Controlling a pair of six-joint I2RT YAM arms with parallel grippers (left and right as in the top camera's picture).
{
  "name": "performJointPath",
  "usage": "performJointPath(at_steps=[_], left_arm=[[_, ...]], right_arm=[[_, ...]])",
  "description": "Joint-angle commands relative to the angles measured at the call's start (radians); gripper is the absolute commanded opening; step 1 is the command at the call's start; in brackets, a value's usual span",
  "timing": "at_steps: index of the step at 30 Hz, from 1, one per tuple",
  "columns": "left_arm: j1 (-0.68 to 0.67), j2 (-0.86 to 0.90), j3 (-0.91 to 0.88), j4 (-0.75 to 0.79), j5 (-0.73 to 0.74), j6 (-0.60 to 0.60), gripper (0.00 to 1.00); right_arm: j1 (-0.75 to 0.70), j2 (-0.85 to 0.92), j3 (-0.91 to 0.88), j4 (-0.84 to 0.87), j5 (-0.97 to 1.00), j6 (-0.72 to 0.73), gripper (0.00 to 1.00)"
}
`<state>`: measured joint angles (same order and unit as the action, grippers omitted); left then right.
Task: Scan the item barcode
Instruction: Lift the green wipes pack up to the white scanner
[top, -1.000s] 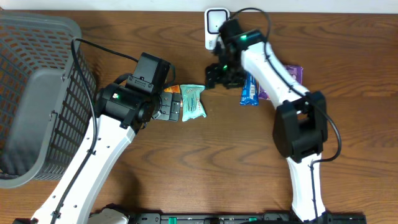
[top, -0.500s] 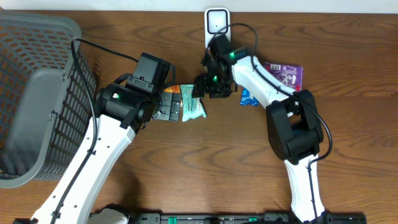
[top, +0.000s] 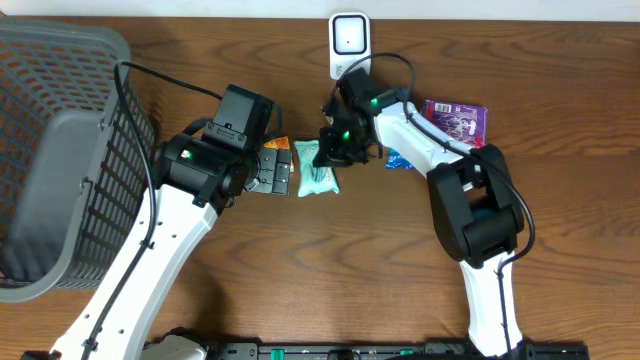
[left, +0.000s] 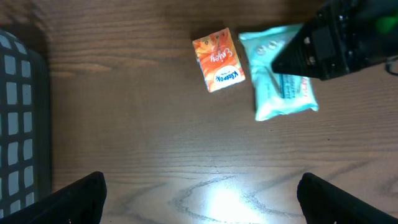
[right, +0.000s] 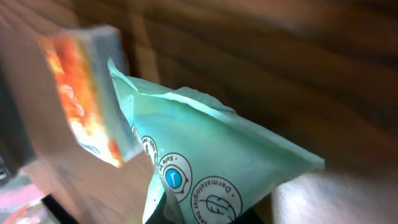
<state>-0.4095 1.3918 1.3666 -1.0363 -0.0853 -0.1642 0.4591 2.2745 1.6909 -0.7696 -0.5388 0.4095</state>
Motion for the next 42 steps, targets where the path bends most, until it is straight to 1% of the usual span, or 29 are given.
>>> performJointPath(at_steps=[1,3,4,5,7,9,12,19,20,21,24,27,28,30,34,37,39,42], left_arm=[[0.000,0.003,-0.002,-0.003,-0.009,-0.013,0.98],[0.000,0.003,-0.002,-0.003,-0.009,-0.013,0.98],[0.000,0.003,-0.002,-0.003,-0.009,-0.013,0.98],[0.000,0.003,-0.002,-0.003,-0.009,-0.013,0.98],[0.000,0.003,-0.002,-0.003,-0.009,-0.013,0.98],[0.000,0.003,-0.002,-0.003,-0.009,-0.013,0.98],[0.000,0.003,-0.002,-0.003,-0.009,-0.013,0.98],[0.000,0.003,-0.002,-0.003,-0.009,-0.013,0.98],[0.000,0.003,-0.002,-0.003,-0.009,-0.013,0.98],[0.000,0.003,-0.002,-0.003,-0.009,-0.013,0.98],[0.000,0.003,-0.002,-0.003,-0.009,-0.013,0.98],[0.000,0.003,-0.002,-0.003,-0.009,-0.013,0.98],[0.000,0.003,-0.002,-0.003,-0.009,-0.013,0.98],[0.000,0.003,-0.002,-0.003,-0.009,-0.013,0.98],[0.000,0.003,-0.002,-0.003,-0.009,-0.013,0.98],[0.000,0.003,-0.002,-0.003,-0.009,-0.013,0.98],[0.000,0.003,-0.002,-0.003,-0.009,-0.013,0.98],[0.000,0.003,-0.002,-0.003,-0.009,-0.013,0.98]], right_arm=[[-0.020,-0.033,0.092,-0.106,0.278,-0.026,0.01],[-0.017,-0.047,0.154,-0.182,0.455,-0.025,0.01],[-0.006,-0.051,0.198,-0.230,0.602,-0.025,0.01],[0.003,-0.051,0.219,-0.253,0.689,-0.025,0.01],[0.053,-0.051,0.245,-0.284,1.066,-0.025,0.01],[0.082,-0.047,0.237,-0.281,1.244,-0.025,0.01],[0.117,-0.041,0.206,-0.240,1.361,-0.031,0.01],[0.195,0.046,0.165,-0.160,1.331,-0.043,0.02],[0.211,0.061,0.165,-0.159,1.305,-0.043,0.10],[0.220,0.065,0.165,-0.158,1.271,-0.044,0.15],[0.245,0.060,0.170,-0.144,1.084,-0.043,0.18],[0.249,0.059,0.197,-0.139,0.962,-0.043,0.22],[0.248,0.059,0.209,-0.139,0.919,-0.043,0.26],[0.239,0.059,0.234,-0.147,0.871,-0.043,0.29],[0.189,0.059,0.348,-0.233,0.789,-0.044,0.31],[0.137,0.059,0.454,-0.339,0.767,-0.052,0.33],[0.113,0.059,0.508,-0.407,0.769,-0.109,0.38],[0.109,0.059,0.521,-0.447,0.738,-0.159,0.38]])
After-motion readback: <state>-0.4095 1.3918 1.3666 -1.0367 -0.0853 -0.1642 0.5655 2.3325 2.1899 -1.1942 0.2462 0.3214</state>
